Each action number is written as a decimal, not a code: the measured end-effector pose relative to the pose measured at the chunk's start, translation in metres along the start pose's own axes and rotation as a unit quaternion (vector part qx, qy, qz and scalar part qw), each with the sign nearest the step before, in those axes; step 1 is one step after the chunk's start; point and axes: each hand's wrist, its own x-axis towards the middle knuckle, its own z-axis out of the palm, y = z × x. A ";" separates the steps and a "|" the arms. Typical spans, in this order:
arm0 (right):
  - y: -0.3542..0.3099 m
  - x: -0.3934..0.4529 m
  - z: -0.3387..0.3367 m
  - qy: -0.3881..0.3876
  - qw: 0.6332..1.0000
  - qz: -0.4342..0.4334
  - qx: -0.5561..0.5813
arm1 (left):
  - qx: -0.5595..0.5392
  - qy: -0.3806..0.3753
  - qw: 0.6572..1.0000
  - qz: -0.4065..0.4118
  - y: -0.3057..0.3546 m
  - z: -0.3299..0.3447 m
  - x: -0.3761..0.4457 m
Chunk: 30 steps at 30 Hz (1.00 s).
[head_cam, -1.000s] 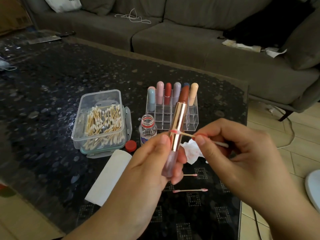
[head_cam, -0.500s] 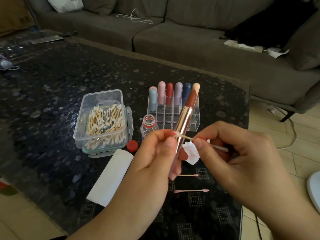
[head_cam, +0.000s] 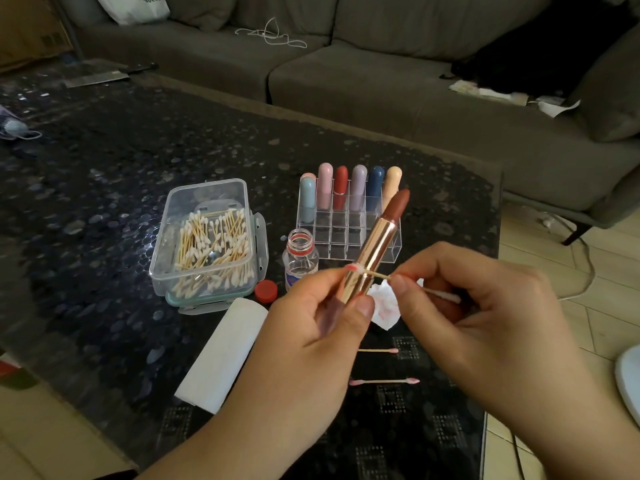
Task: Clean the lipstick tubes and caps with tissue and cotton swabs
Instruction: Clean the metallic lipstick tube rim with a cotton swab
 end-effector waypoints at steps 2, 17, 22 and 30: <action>-0.001 0.000 0.000 0.005 1.000 0.000 -0.006 | -0.002 0.003 1.000 -0.005 -0.001 0.001 0.001; -0.002 -0.002 0.001 0.016 1.000 0.002 -0.006 | -0.024 0.025 0.999 -0.001 0.001 0.001 -0.002; -0.001 -0.001 0.003 0.006 1.000 -0.003 0.001 | -0.047 -0.003 0.999 -0.003 0.000 0.003 0.001; -0.001 -0.001 0.003 -0.006 1.000 0.004 0.012 | -0.109 0.019 0.993 -0.031 0.004 0.001 -0.002</action>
